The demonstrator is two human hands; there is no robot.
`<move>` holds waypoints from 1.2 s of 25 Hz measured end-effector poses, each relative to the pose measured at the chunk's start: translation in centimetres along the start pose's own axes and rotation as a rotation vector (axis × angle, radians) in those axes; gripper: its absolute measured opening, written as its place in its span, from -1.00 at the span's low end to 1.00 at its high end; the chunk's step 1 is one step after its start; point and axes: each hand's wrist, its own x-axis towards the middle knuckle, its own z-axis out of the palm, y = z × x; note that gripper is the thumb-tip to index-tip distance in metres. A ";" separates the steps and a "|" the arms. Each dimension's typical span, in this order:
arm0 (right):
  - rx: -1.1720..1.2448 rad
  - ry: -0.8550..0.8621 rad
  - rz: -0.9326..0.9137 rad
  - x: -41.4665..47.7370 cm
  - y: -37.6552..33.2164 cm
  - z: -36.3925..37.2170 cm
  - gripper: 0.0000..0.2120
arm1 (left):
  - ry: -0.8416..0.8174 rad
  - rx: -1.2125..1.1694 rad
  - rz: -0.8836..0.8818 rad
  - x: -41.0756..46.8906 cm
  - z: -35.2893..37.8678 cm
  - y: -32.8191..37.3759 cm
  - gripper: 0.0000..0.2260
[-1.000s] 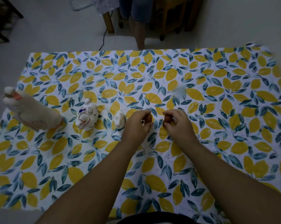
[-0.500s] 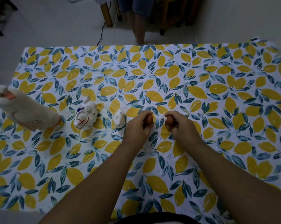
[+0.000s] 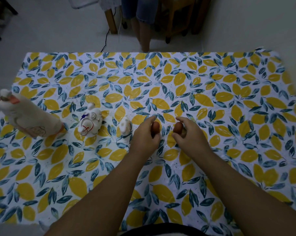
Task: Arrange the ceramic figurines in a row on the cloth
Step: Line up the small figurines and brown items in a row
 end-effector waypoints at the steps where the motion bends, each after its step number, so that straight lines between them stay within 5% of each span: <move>1: -0.047 0.021 -0.024 -0.5 -0.4 -0.1 -0.47 | 0.007 0.006 0.008 -0.3 -0.2 0.4 -0.48; 10: -0.404 0.022 -0.260 -4.2 -8.9 3.0 -0.51 | 0.102 0.296 0.202 -6.0 -8.7 -0.9 -0.52; 20: -0.570 -0.037 -0.397 -4.5 -22.5 15.4 -0.36 | 0.323 0.397 0.021 -10.4 -24.7 -11.9 -0.42; 25: -0.623 -0.072 -0.382 -3.0 -29.2 21.7 -0.29 | 0.416 0.311 -0.023 -9.7 -31.3 -16.6 -0.38; 30: -0.370 -0.192 -0.174 -1.6 -33.3 25.3 -0.23 | 0.234 0.131 -0.062 -5.9 -33.9 -19.1 -0.28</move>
